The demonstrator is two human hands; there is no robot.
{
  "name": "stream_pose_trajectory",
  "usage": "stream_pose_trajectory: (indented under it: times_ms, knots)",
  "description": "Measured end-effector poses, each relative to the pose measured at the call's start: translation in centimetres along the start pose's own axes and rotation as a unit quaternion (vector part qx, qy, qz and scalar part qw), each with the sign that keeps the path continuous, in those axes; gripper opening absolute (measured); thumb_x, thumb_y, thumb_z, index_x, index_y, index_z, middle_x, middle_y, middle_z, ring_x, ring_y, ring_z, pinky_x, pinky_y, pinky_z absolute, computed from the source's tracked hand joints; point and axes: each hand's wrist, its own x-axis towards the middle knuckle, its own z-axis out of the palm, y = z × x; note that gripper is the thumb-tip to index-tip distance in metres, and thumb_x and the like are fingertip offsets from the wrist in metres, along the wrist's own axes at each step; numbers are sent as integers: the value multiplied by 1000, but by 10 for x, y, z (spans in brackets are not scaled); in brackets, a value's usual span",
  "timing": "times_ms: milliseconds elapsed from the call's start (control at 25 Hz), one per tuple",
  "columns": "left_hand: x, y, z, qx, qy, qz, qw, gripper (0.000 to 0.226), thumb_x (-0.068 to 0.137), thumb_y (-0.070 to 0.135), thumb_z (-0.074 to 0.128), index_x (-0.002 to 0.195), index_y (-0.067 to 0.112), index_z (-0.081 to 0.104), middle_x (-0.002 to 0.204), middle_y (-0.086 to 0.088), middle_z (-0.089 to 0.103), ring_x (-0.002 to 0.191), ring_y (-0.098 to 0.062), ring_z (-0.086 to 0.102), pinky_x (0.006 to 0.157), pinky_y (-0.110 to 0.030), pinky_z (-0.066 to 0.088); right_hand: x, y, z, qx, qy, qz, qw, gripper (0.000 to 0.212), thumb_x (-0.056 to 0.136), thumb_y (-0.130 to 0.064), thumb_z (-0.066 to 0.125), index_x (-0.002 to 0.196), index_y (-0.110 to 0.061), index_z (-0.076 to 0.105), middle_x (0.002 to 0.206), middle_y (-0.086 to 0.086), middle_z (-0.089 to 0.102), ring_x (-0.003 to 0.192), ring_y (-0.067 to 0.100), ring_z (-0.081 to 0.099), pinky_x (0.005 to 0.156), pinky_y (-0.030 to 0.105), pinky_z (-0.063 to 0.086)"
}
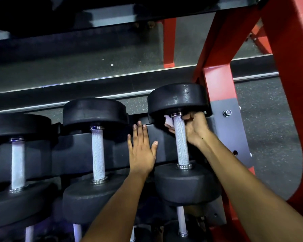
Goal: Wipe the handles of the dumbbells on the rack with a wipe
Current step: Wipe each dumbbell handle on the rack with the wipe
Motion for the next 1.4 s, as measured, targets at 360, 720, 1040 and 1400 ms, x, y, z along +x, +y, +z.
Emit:
stream_pose_trajectory:
  times_ms: [360,720,1040,1400]
  knots:
    - [0,0,0,-12,-2,-6,1000,68,97,44,27,150,2,19,159,-16,20,146,-27,12,116,-44,3,-47,17,4,-539,46,-539,646,26,84,-7,52,101,-11,71,100,8,71,93,24,66,89,33,45]
    - [0,0,-5,2,-25,-7,1000,68,98,47,18,149,3,10,158,-11,5,147,-27,8,116,-44,3,5,-31,-44,-831,-147,-535,28,45,87,-9,32,117,-8,65,121,8,65,115,22,60,104,32,26]
    - [0,-1,-8,10,-59,-6,998,71,92,52,-3,148,9,-10,156,-5,-19,146,-19,-15,115,-38,-16,-14,-6,-66,-746,-5,-580,328,40,85,-11,41,118,-7,64,118,11,66,111,28,62,96,32,34]
    - [-1,-1,-5,-8,-50,-9,999,70,95,50,6,149,8,-3,158,-7,-10,149,-24,-2,117,-41,-8,-24,14,24,-349,104,-157,918,34,64,-24,66,93,-6,62,91,7,63,86,20,57,76,30,47]
